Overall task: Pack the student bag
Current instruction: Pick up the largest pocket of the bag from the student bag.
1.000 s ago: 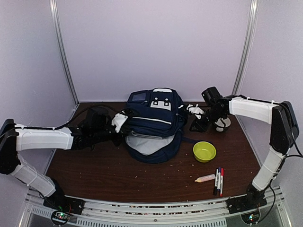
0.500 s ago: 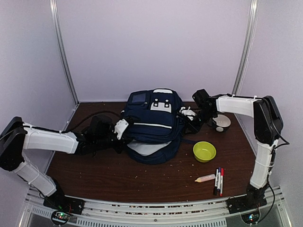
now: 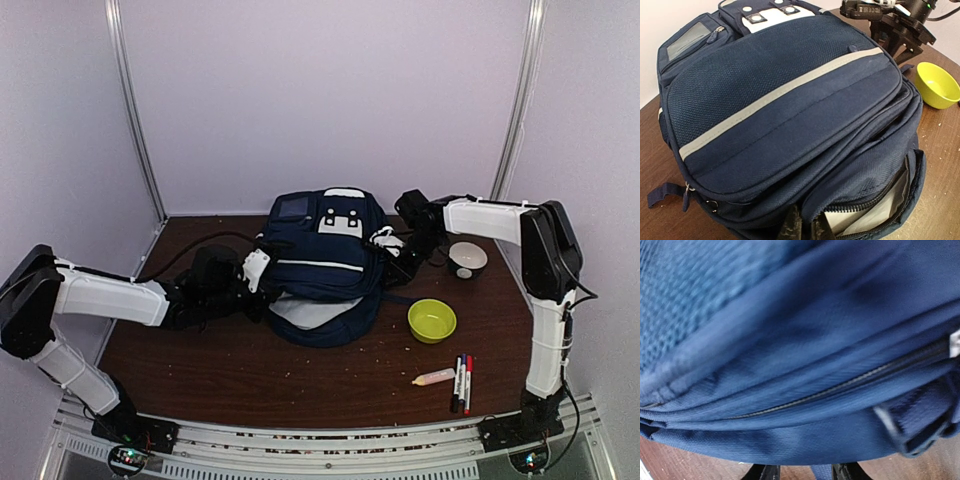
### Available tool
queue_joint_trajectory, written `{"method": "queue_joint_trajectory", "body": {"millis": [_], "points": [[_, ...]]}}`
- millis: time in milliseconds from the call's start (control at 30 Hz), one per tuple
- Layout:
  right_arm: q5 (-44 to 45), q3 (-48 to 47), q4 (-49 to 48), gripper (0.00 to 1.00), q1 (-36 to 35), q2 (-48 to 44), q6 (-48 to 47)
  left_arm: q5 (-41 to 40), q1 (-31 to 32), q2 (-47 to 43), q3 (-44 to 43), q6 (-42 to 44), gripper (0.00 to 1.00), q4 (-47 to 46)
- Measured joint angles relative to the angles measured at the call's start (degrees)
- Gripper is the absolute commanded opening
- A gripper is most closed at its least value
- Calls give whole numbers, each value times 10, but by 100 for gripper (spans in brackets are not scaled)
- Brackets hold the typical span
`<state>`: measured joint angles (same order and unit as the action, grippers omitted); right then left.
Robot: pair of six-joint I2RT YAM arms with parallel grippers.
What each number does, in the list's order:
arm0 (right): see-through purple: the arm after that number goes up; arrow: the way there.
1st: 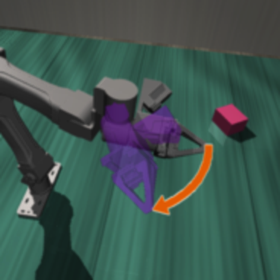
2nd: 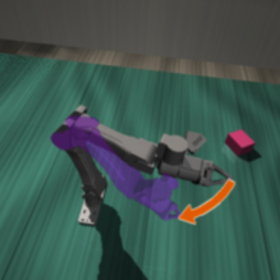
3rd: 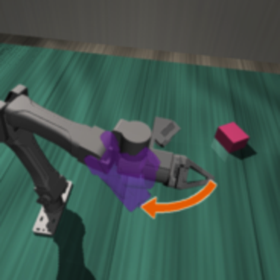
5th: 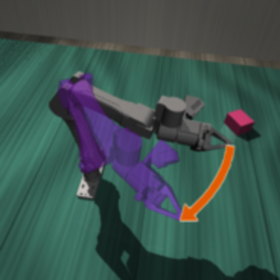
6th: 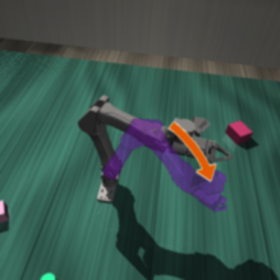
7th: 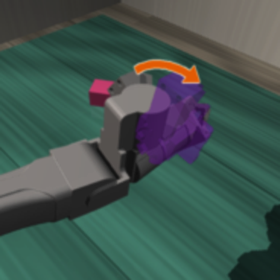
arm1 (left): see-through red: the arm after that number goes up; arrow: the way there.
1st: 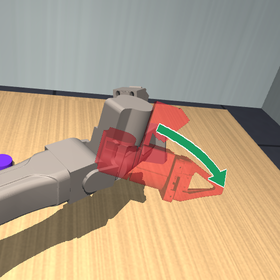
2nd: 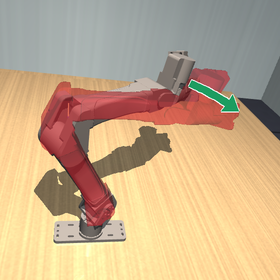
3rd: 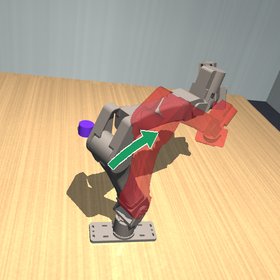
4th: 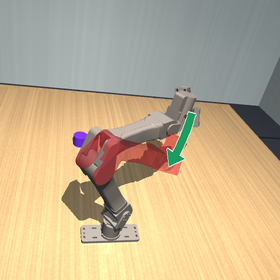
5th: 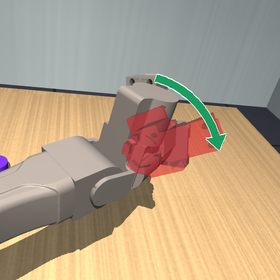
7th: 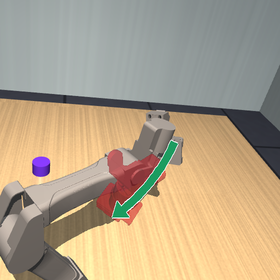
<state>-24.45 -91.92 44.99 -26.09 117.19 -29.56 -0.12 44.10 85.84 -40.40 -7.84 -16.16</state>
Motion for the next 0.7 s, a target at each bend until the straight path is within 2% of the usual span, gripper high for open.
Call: {"method": "queue_joint_trajectory", "body": {"millis": [467, 700], "points": [[45, -20, 6, 34, -17, 25, 11, -5, 1, 4, -2, -20, 0, -5], [72, -60, 23, 8, -32, 57, 15, -10, 1, 3, -2, -20, 0, -5]]}}
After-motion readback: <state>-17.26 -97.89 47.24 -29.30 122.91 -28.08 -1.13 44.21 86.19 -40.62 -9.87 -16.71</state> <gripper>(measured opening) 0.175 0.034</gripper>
